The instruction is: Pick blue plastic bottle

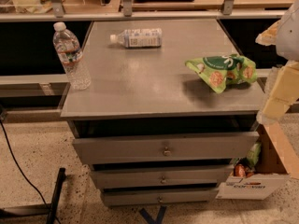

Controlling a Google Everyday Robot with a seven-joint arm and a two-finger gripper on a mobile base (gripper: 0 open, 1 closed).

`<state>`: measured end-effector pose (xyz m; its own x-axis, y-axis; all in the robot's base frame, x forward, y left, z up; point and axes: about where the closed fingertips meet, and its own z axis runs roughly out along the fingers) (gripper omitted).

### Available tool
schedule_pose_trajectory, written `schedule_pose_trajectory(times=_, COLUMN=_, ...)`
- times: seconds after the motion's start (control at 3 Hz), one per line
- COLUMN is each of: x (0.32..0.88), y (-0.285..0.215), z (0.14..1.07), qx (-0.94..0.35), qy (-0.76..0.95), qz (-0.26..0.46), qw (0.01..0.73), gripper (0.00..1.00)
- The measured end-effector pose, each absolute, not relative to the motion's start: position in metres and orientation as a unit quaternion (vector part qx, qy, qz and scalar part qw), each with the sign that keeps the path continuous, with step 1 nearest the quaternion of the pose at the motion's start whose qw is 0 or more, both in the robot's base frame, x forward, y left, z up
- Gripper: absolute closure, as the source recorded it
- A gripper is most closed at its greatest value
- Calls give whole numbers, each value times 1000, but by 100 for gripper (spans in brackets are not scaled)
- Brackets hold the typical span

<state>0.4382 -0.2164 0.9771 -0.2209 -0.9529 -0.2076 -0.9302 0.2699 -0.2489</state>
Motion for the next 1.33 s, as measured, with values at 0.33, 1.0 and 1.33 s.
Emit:
schedule_pose_trajectory(times=0.33, x=442, y=-213, z=975, qx=-605, qy=779, qz=-33, qw=164, gripper=0)
schedule_pose_trajectory(times=1.0, x=521, y=-168, z=950, qx=-647, qy=734, qz=-6, qw=208, gripper=0)
schedule_pose_trajectory(times=1.33, x=568, y=-149, z=954, qx=-667, qy=705, qz=-8, qw=239, gripper=0)
